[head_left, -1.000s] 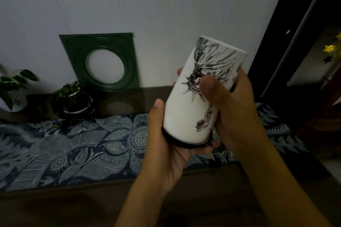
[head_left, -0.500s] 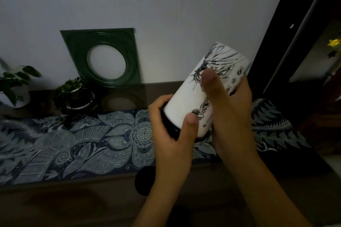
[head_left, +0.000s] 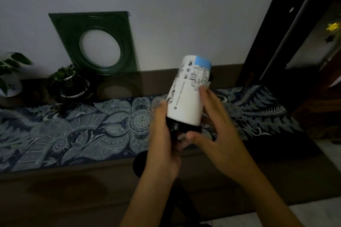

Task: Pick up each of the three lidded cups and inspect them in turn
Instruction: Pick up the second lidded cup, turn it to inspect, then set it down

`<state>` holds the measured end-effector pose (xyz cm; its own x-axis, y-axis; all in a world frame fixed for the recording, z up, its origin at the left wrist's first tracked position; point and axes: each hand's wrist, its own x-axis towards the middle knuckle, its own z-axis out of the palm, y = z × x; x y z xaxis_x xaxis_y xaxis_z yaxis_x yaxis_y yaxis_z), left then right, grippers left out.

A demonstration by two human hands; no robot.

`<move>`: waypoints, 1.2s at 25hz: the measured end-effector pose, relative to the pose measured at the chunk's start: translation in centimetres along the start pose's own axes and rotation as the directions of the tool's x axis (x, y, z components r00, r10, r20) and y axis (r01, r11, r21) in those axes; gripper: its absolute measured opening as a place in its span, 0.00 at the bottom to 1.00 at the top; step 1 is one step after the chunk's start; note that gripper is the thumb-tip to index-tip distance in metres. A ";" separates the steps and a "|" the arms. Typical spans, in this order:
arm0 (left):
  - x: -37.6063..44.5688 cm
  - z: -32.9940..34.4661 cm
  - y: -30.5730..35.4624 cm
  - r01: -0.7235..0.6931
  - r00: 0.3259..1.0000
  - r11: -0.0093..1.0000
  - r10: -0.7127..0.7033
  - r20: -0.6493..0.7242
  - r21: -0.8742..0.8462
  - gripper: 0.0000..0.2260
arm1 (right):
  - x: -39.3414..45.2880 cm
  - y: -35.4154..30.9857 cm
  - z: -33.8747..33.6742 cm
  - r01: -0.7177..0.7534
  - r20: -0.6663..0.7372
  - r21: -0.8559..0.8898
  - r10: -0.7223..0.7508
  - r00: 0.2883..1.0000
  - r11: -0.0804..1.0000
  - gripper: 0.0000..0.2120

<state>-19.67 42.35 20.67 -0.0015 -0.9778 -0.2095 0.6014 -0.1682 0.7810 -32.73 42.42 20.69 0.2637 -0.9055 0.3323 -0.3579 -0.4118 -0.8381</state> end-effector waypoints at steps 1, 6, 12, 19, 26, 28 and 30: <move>-0.1 -0.2 -0.5 -0.022 1.000 0.997 0.023 -0.012 0.075 0.20 | -0.6 0.7 0.0 -0.005 -0.033 -0.018 0.004 0.999 1.000 0.42; -0.9 -1.7 -3.7 -0.059 0.995 0.979 0.041 0.093 0.196 0.27 | -3.2 3.2 -0.3 -0.128 -0.141 0.039 0.132 0.981 0.991 0.40; -0.8 -5.1 -10.3 0.089 0.995 0.976 -0.095 0.018 0.200 0.25 | -6.4 8.3 0.4 -0.465 -0.158 0.386 0.553 0.818 0.797 0.29; 1.6 -8.2 -16.9 0.263 0.947 0.947 -0.216 -0.238 0.184 0.17 | -6.7 14.1 2.8 -0.717 0.008 0.411 0.784 0.620 0.563 0.22; 4.8 -9.7 -20.2 0.348 0.875 0.922 -0.254 -0.412 0.170 0.13 | -5.6 20.2 4.4 -0.823 0.181 0.408 0.849 0.497 0.395 0.24; 5.1 -9.7 -20.9 0.352 0.867 0.919 -0.248 -0.432 0.180 0.12 | -5.6 21.3 4.7 -0.831 0.203 0.421 0.855 0.477 0.364 0.21; 5.3 -9.5 -21.1 0.347 0.860 0.921 -0.236 -0.453 0.178 0.11 | -5.4 21.9 4.8 -0.834 0.210 0.426 0.859 0.468 0.350 0.17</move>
<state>-24.80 41.93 -2.55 0.2189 -0.7442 -0.6311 0.4112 -0.5162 0.7513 -37.73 38.73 -1.55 0.0039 -0.7556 -0.6550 0.0360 0.6547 -0.7551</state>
